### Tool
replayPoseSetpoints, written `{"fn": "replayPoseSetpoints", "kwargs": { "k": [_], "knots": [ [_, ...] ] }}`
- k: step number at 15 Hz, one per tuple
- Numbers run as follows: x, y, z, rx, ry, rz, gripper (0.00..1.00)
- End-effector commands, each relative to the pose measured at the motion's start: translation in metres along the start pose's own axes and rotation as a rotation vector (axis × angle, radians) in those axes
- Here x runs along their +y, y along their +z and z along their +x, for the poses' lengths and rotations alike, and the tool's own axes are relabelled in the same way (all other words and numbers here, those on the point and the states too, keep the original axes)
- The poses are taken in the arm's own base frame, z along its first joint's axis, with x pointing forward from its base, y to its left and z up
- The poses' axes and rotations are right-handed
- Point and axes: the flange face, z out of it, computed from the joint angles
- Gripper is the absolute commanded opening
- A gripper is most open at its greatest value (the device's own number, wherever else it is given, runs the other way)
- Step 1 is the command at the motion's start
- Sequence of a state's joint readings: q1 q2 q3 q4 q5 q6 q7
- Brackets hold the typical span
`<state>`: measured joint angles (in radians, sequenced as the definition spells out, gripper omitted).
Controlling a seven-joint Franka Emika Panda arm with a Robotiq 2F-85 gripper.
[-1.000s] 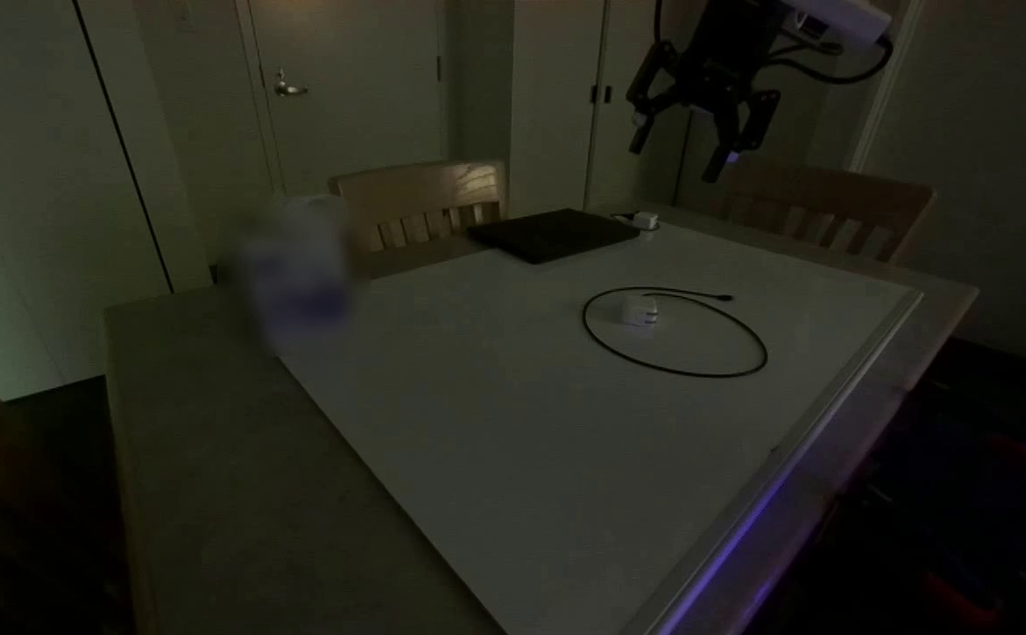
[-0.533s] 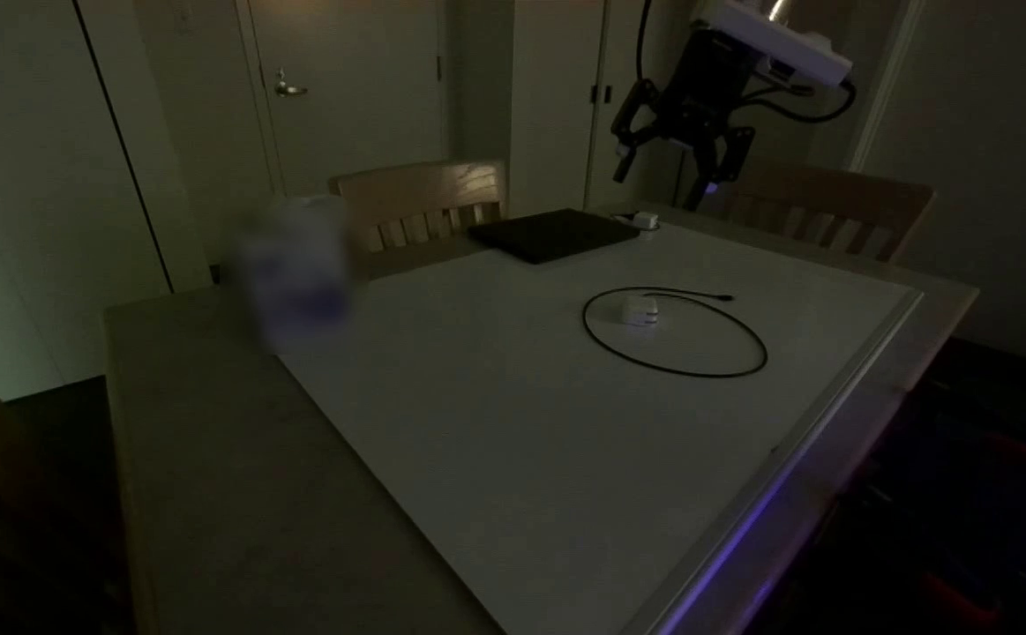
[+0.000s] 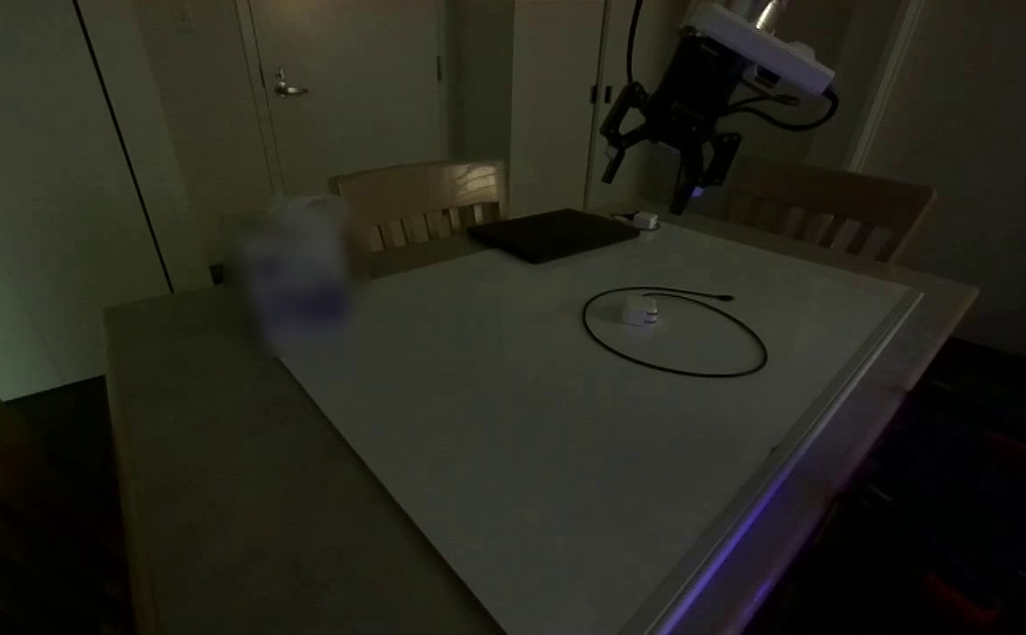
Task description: Straighten the cable
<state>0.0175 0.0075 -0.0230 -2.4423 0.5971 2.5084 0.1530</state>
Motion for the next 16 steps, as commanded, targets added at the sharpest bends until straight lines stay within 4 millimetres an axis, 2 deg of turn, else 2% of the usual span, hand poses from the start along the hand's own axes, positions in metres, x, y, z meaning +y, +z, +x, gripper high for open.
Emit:
{"fn": "replayPoseSetpoints", "kwargs": {
  "k": [1, 4, 8, 11, 16],
  "knots": [
    [0.004, 0.015, 0.006, 0.054, 0.102, -0.108, 1.00],
    [0.010, 0.027, 0.010, 0.123, 0.192, -0.220, 1.00],
    [0.012, 0.048, 0.005, 0.095, 0.274, -0.323, 1.00],
    [0.016, 0.060, 0.005, 0.052, 0.283, -0.342, 1.00],
    [0.021, 0.081, 0.022, 0.052, 0.259, -0.330, 1.00]
  ]
}}
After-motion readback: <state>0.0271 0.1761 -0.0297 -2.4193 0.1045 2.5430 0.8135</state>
